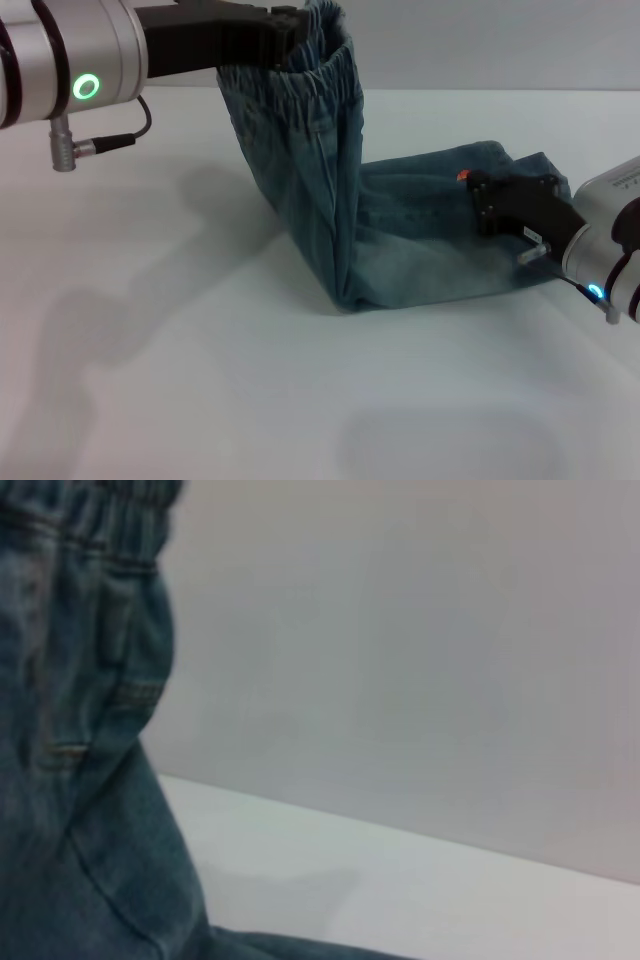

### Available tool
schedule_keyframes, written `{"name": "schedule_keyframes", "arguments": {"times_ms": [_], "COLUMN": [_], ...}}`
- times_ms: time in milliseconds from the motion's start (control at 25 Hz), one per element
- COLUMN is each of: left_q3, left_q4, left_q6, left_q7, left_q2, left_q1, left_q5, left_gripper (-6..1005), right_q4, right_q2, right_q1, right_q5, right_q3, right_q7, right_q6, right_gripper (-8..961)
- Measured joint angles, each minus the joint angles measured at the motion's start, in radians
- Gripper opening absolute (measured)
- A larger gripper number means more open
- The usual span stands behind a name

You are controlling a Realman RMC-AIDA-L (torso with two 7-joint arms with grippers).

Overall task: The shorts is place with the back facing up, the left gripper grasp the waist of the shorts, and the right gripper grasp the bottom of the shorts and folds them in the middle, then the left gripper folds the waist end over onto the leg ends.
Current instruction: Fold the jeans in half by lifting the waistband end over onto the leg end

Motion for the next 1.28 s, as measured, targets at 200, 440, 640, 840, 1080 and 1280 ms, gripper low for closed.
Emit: {"name": "schedule_keyframes", "arguments": {"times_ms": [200,440,640,840,1080,1280], "left_q3": [0.014,0.019,0.024,0.026,0.026,0.026], "left_q4": [-0.001,-0.029,-0.039,-0.041,-0.032,0.0], "left_q6": [0.011,0.015,0.016,0.015,0.016,0.026], "left_q7": [0.014,0.026,0.027,0.028,0.04,0.051], "left_q2": [0.0,0.001,0.001,0.001,0.0,0.0], "left_q1": [-0.003,-0.013,-0.02,-0.03,-0.039,-0.04], "left_q5": [-0.028,-0.059,-0.06,-0.061,-0.064,-0.071], "left_gripper": [61,61,61,61,62,62], "right_q4": [-0.027,-0.085,-0.086,-0.084,-0.079,-0.079], "right_q2": [0.01,0.02,0.021,0.022,0.025,0.023], "right_q1": [0.032,0.138,0.197,0.247,0.276,0.256], "right_q5": [-0.001,0.009,0.011,0.012,0.013,0.013], "right_q3": [-0.032,-0.146,-0.238,-0.304,-0.341,-0.297], "right_q7": [0.001,0.065,0.127,0.204,0.22,0.198], "right_q6": [-0.006,-0.009,-0.009,-0.022,-0.041,-0.132], "right_gripper": [-2,-1,-1,-1,-1,-1]}}
